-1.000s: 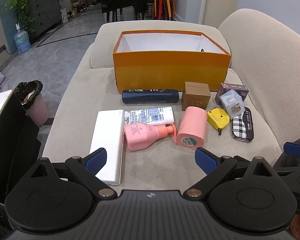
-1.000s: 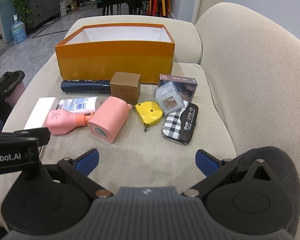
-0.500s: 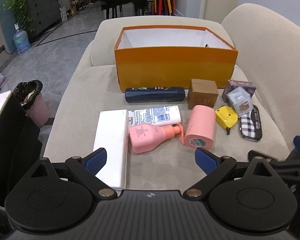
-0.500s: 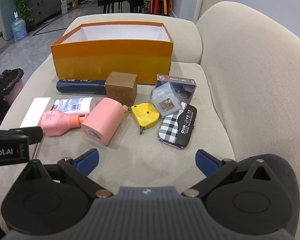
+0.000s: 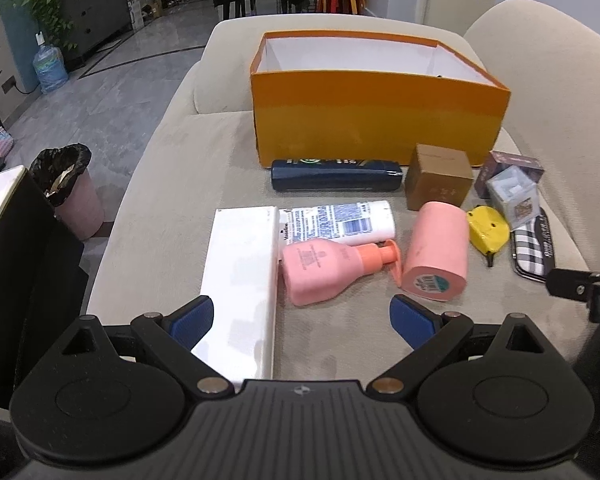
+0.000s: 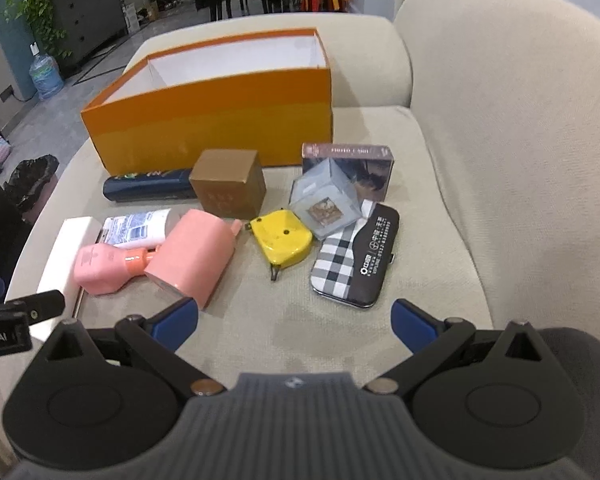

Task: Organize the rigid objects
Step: 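Grasp the white rectangular box with the left tool while the right tool approaches the plaid case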

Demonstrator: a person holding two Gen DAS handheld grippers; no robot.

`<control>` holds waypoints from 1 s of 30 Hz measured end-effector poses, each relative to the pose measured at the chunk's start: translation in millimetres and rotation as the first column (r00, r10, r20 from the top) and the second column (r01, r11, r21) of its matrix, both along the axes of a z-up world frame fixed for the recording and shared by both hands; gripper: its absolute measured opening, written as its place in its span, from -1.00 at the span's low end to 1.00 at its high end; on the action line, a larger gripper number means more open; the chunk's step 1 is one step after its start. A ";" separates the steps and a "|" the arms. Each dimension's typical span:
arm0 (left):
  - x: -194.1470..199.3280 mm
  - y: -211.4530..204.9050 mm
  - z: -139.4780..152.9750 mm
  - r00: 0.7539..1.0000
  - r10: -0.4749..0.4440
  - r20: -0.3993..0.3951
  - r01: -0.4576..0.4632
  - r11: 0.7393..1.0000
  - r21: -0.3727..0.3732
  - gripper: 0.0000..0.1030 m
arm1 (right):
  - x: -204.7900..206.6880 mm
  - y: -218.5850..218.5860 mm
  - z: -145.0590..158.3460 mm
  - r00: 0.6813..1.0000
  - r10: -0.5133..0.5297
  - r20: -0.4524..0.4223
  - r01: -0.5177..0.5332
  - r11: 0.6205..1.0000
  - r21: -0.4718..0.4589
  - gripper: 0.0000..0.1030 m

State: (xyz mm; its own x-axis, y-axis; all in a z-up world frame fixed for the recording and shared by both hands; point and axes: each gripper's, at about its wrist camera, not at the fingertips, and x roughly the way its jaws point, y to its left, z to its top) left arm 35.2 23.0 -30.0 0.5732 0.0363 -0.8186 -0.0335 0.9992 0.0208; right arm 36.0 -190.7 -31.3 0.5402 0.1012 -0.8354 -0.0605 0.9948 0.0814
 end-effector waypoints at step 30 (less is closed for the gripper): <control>32.0 41.0 -51.7 0.998 0.018 -0.054 -0.017 1.000 0.020 1.00 | 47.5 31.3 -37.5 0.994 0.089 -0.063 -0.089 0.996 0.002 0.95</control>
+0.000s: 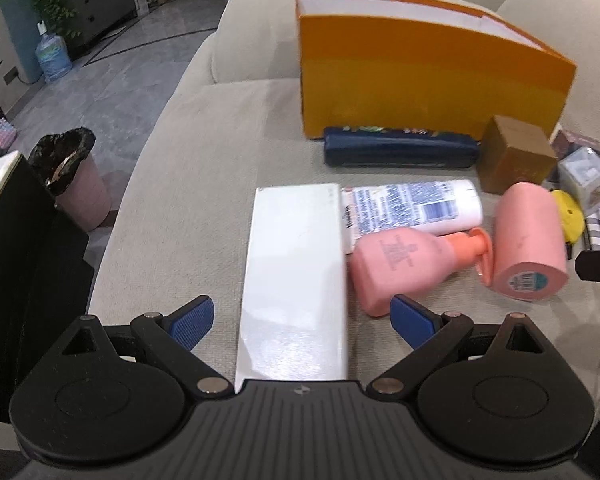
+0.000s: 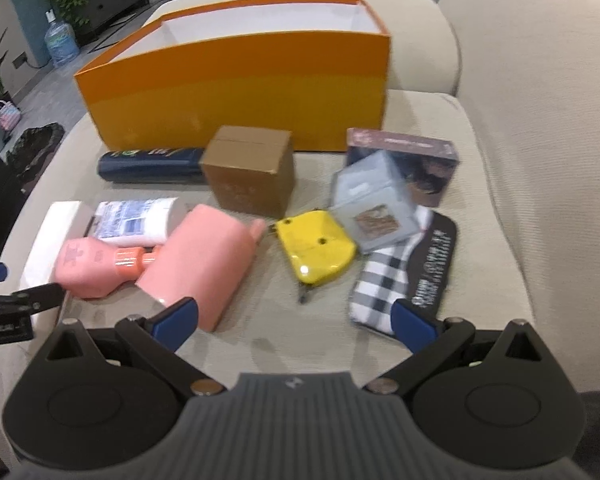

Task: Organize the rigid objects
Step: 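Grasp the white rectangular box with the left tool while the right tool approaches the plaid case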

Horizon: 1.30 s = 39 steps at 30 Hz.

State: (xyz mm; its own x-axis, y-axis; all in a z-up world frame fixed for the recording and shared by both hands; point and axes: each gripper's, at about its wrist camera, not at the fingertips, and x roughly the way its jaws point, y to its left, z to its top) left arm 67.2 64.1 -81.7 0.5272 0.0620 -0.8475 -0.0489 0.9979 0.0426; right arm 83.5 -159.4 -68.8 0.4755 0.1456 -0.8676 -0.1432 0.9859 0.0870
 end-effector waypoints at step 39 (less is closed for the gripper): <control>17.3 8.0 -33.5 1.000 -0.006 -0.030 0.005 0.999 -0.031 1.00 | 71.5 -53.0 -32.5 0.965 -0.224 -0.139 0.207 0.970 -0.130 0.60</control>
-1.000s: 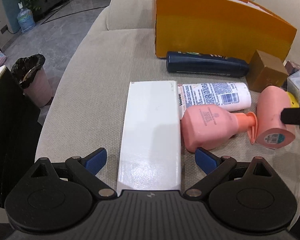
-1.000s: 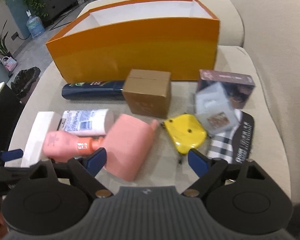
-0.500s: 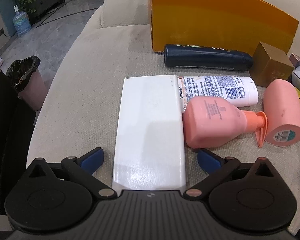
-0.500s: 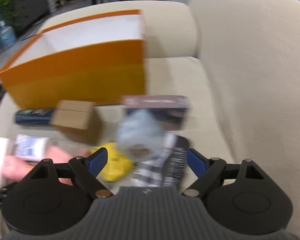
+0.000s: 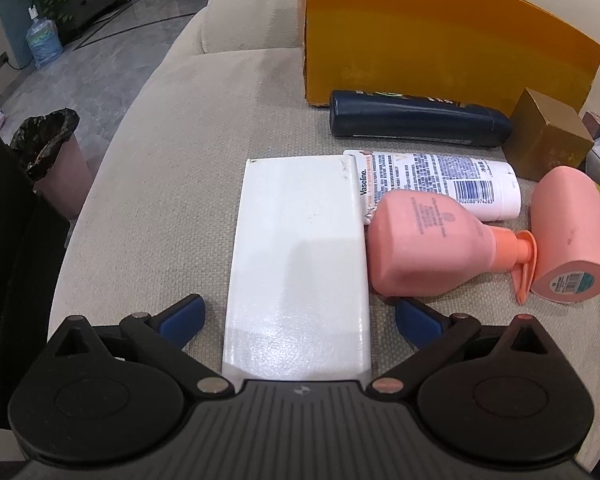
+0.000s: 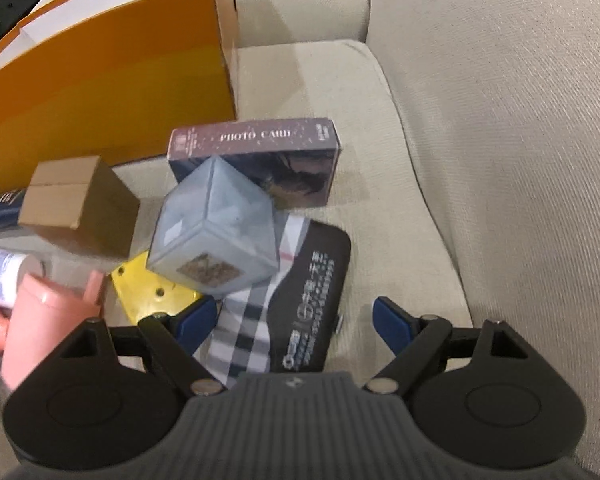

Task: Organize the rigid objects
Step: 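Grasp the white rectangular box with the left tool while the right tool approaches the plaid case, then grasp the plaid case with the right tool and lift it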

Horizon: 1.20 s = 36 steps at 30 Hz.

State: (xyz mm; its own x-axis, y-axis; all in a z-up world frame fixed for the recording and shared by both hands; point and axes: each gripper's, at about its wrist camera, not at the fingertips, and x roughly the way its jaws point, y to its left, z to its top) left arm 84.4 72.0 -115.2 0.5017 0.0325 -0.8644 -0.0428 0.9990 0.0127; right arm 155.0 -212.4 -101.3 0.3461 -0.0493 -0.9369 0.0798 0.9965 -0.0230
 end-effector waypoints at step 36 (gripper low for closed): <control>-20.7 -0.8 14.0 0.993 -0.042 0.107 0.043 0.999 -0.005 0.34 | -6.6 -13.5 4.2 0.995 -0.032 0.090 0.025 0.996 0.080 0.28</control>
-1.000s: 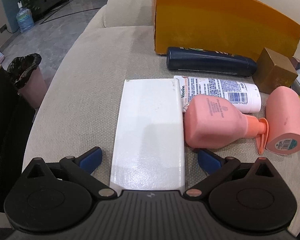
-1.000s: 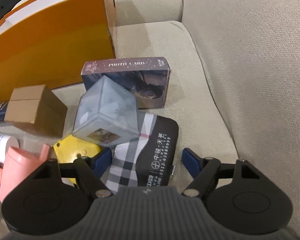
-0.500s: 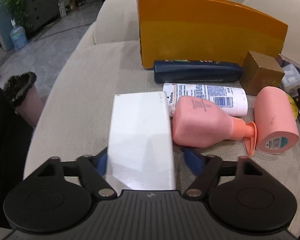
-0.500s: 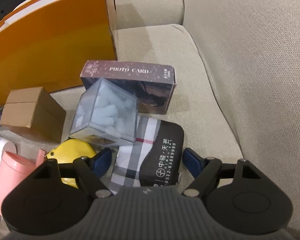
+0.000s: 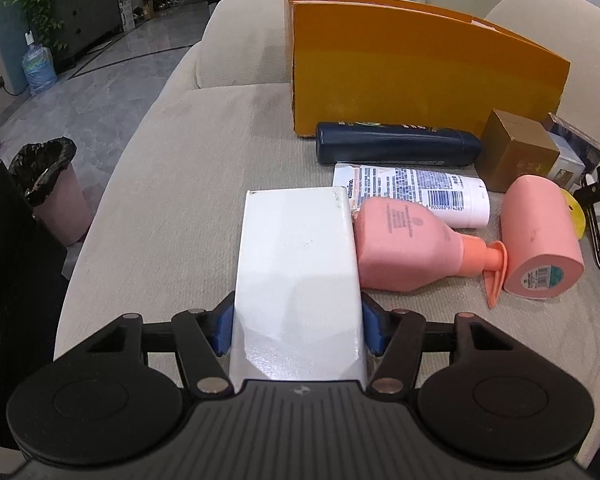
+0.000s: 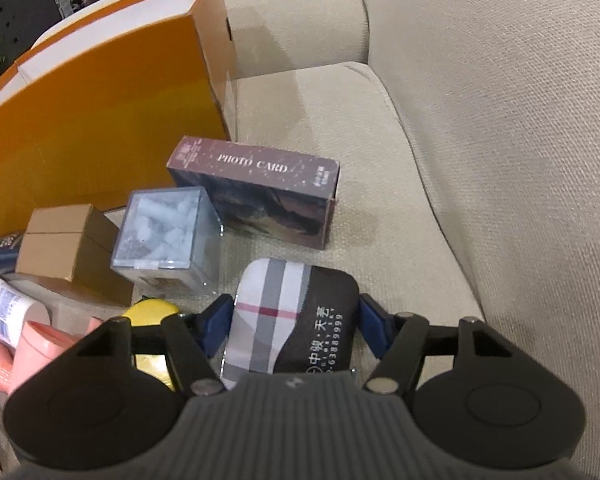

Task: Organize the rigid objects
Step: 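Grasp the plaid case with the right tool and lift it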

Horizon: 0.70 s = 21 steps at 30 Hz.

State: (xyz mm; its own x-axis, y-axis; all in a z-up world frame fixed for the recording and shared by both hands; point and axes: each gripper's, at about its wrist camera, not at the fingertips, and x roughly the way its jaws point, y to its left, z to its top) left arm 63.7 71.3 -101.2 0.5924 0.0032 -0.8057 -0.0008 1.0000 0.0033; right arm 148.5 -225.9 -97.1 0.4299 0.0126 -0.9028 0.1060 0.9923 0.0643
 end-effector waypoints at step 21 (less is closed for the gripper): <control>-15.9 -2.9 34.6 0.992 -0.020 0.121 0.016 0.999 0.030 0.34 | -28.2 -13.7 47.2 0.989 -0.013 0.147 0.004 0.998 0.060 0.25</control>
State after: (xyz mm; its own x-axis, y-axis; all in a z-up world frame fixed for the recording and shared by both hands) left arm 47.9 68.4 -66.6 0.6860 0.0134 -0.7275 0.0152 0.9993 0.0328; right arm 120.3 -239.5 -49.8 0.5582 0.0603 -0.8275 0.0996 0.9853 0.1389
